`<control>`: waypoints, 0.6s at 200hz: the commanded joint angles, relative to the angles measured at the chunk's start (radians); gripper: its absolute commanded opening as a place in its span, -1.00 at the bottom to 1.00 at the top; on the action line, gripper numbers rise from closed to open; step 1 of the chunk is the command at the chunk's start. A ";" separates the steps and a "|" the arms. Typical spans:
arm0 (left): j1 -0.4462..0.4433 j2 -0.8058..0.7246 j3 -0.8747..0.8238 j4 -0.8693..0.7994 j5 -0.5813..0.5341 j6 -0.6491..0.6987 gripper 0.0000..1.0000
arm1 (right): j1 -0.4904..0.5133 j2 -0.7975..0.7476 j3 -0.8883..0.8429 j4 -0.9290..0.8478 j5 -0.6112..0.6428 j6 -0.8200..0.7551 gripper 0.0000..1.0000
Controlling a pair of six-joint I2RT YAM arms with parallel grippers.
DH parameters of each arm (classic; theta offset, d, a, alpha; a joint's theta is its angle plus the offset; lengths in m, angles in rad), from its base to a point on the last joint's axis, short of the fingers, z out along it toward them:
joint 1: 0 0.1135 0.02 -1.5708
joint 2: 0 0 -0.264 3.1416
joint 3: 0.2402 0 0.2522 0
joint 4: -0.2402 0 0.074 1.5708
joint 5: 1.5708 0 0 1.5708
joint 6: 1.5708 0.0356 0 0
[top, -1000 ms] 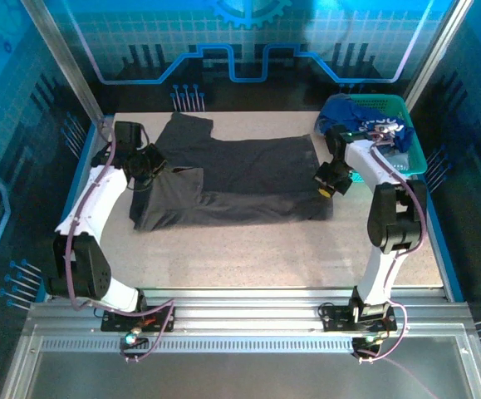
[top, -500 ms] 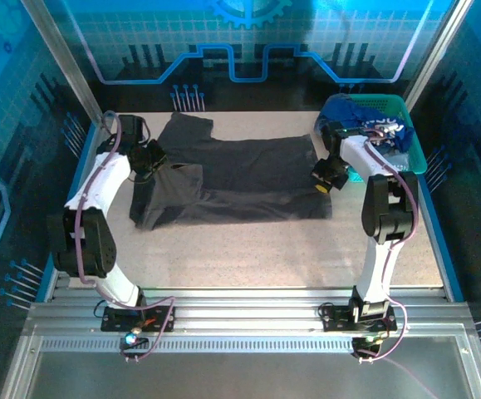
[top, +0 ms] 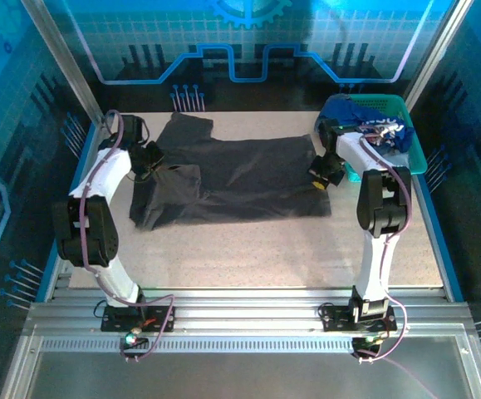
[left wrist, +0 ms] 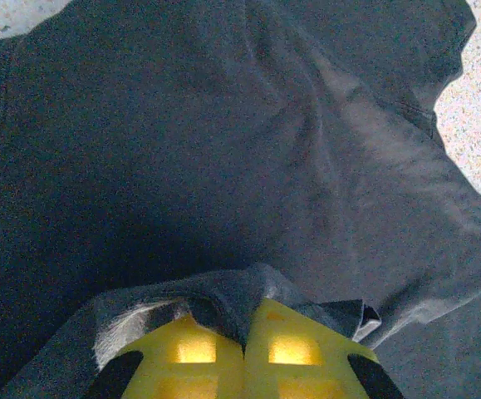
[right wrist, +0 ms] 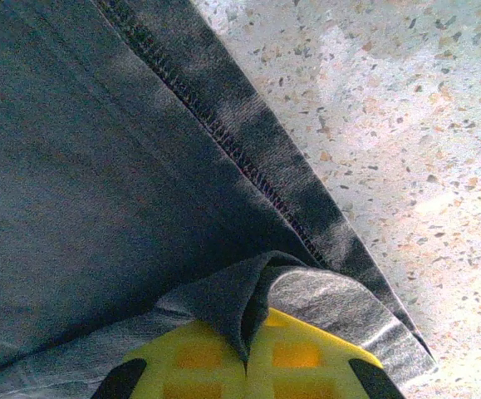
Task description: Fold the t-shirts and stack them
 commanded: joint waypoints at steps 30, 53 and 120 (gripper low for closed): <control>0.020 -0.007 0.073 -0.117 -0.033 0.024 0.47 | 0.013 -0.054 0.001 0.012 0.047 -0.047 0.00; 0.039 -0.147 -0.021 -0.270 -0.127 -0.046 0.42 | 0.009 -0.178 -0.093 0.015 0.045 -0.056 0.10; 0.284 -0.416 -0.520 -0.227 0.030 -0.283 0.32 | -0.034 -0.467 -0.596 0.207 -0.117 -0.022 0.16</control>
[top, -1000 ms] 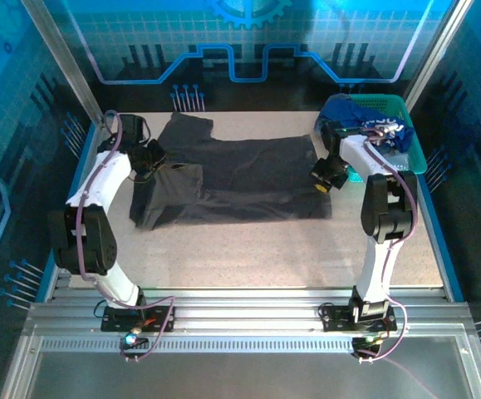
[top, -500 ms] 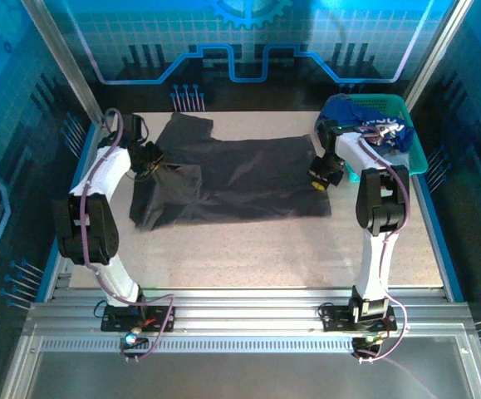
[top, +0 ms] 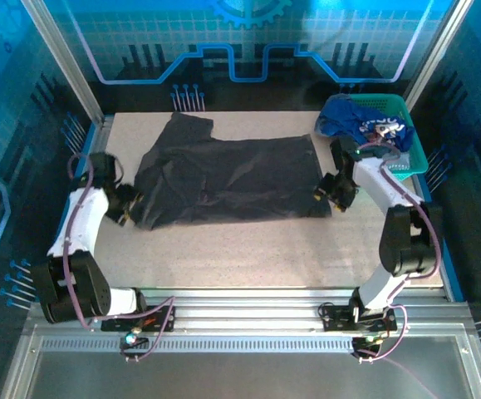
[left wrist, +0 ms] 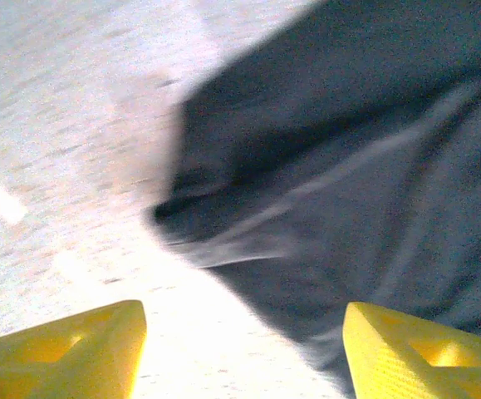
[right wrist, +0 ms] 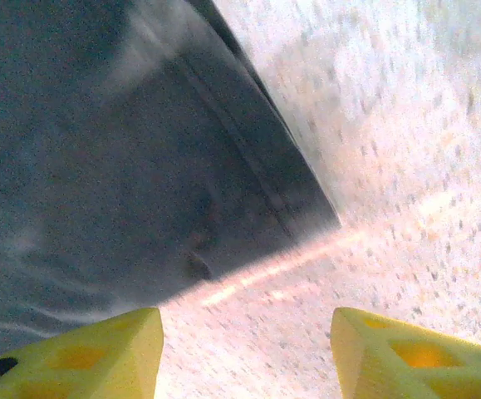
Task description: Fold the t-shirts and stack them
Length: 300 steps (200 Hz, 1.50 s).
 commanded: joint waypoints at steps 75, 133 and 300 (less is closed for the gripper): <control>0.111 0.116 -0.173 0.208 0.186 -0.332 0.21 | -0.150 0.028 -0.179 0.174 -0.187 -0.014 0.16; 0.111 0.200 -0.168 0.228 0.186 -0.371 -0.06 | -0.149 0.093 -0.151 0.194 -0.170 0.006 0.10; 0.164 0.085 -0.147 0.061 -0.008 -0.153 -1.00 | -0.075 0.139 -0.075 -0.004 0.046 -0.034 -1.00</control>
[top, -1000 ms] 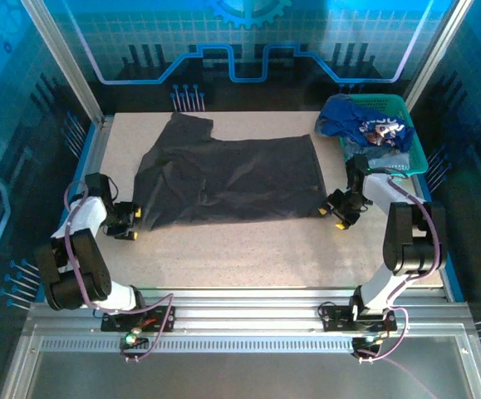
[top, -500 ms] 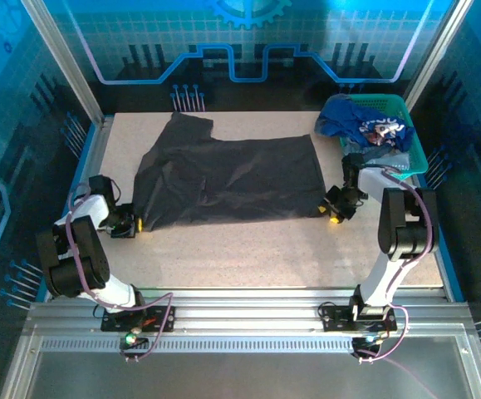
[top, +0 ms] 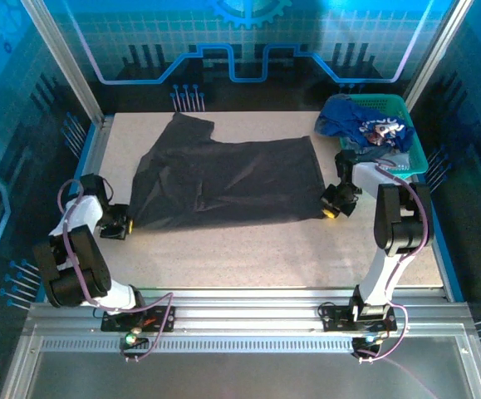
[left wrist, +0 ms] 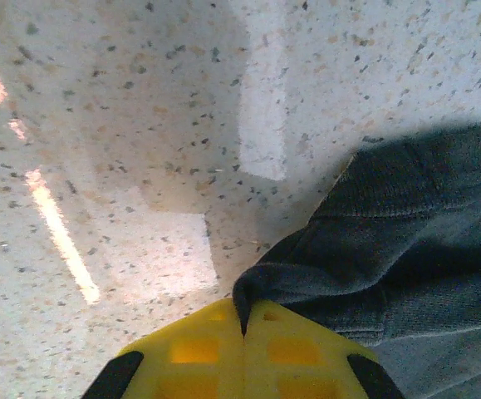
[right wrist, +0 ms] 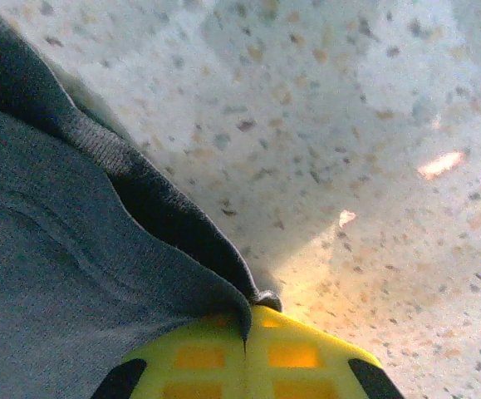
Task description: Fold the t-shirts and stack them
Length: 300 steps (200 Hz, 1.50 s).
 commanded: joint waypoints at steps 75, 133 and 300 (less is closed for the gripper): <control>-0.007 -0.179 -0.149 -0.250 -0.177 -0.027 -1.00 | 0.038 -0.287 -0.258 -0.273 0.055 0.081 -1.00; -0.010 -0.188 -0.134 -0.226 -0.223 -0.088 -1.00 | 0.057 -0.366 -0.352 -0.315 0.086 0.152 -1.00; -0.355 0.357 0.676 0.005 0.077 0.264 0.09 | 0.300 -0.152 0.226 -0.123 0.100 -0.151 -0.21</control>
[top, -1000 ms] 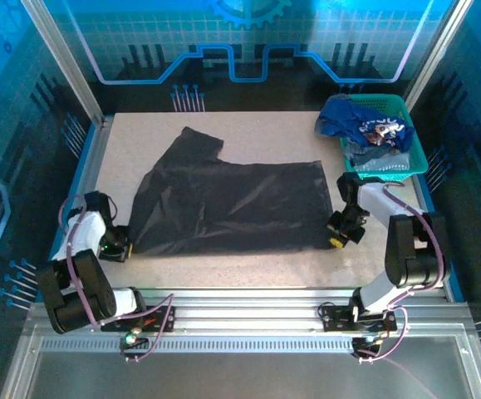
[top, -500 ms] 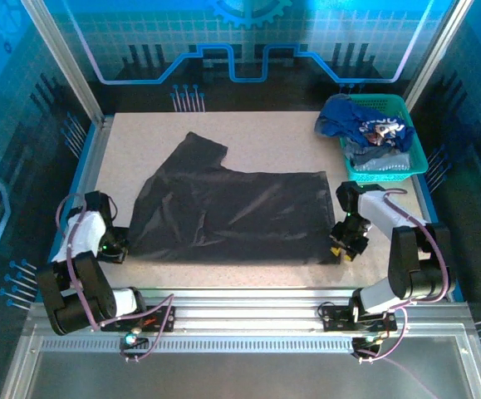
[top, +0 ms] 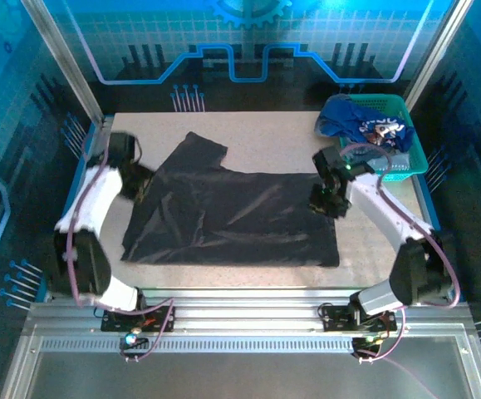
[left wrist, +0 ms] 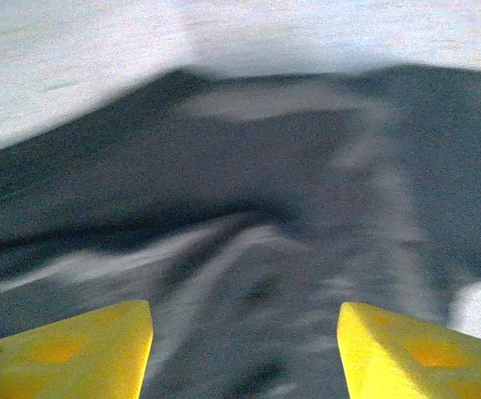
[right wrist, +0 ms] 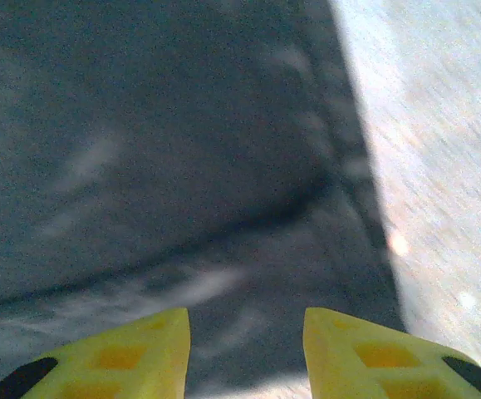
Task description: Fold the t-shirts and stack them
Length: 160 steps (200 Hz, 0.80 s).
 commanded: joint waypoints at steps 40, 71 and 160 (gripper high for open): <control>-0.023 0.431 0.381 -0.066 0.216 0.118 -0.27 | -0.043 0.419 0.349 0.005 -0.101 -0.122 -0.30; 0.012 0.436 0.275 -0.068 0.168 0.099 -0.34 | -0.053 0.529 0.411 -0.053 -0.118 -0.111 -0.29; 0.204 0.558 0.257 -0.050 0.085 0.223 -0.35 | 0.011 0.681 0.431 -0.074 -0.204 -0.079 -0.22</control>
